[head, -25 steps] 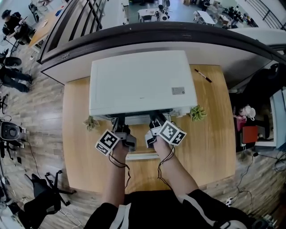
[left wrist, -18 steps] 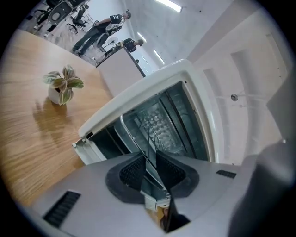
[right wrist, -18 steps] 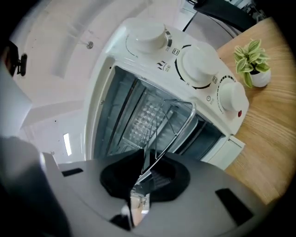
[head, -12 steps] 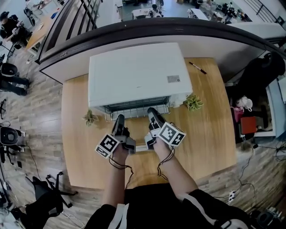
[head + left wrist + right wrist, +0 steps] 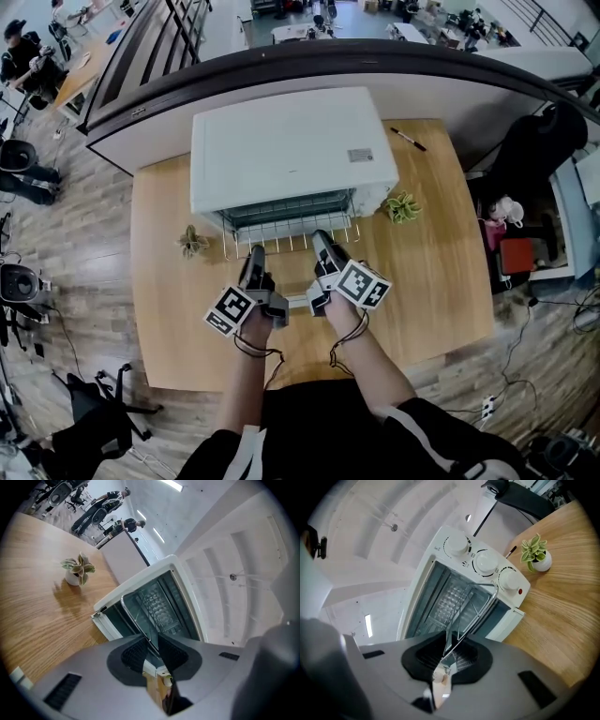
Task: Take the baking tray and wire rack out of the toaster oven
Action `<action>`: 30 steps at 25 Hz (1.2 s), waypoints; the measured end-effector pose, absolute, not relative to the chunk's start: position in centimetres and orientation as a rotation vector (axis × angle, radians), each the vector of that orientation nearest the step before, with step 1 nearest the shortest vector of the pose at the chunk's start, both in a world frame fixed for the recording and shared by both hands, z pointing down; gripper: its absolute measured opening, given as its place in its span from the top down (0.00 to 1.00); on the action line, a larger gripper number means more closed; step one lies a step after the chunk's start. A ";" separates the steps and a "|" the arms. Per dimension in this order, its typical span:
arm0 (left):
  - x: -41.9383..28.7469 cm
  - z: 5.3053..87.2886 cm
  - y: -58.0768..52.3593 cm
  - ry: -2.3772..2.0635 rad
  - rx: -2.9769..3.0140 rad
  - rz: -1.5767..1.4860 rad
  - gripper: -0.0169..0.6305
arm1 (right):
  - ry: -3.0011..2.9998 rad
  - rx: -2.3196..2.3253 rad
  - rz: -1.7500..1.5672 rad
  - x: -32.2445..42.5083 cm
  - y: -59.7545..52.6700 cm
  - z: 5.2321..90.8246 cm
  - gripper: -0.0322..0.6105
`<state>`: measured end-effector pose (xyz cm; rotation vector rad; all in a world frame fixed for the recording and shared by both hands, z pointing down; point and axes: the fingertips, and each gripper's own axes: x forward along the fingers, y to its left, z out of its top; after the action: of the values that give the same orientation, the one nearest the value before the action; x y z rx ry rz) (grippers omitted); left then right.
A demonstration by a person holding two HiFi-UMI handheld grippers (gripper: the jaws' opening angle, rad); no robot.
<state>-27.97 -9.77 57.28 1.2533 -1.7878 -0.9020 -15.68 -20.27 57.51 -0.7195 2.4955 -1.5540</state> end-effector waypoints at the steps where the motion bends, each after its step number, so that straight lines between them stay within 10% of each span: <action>1: -27.8 57.2 -9.5 -1.789 1.256 -0.902 0.86 | 2.496 -0.720 -1.555 -15.5 -20.0 57.5 0.88; 30: -24.5 55.7 -4.7 -1.761 1.393 -0.840 0.85 | 2.480 -0.717 -1.466 -12.2 -14.8 55.8 0.89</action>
<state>-24.49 -4.67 55.73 1.3930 -1.7607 -0.8399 -12.19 -14.85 55.77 -0.7166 2.4801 -1.4663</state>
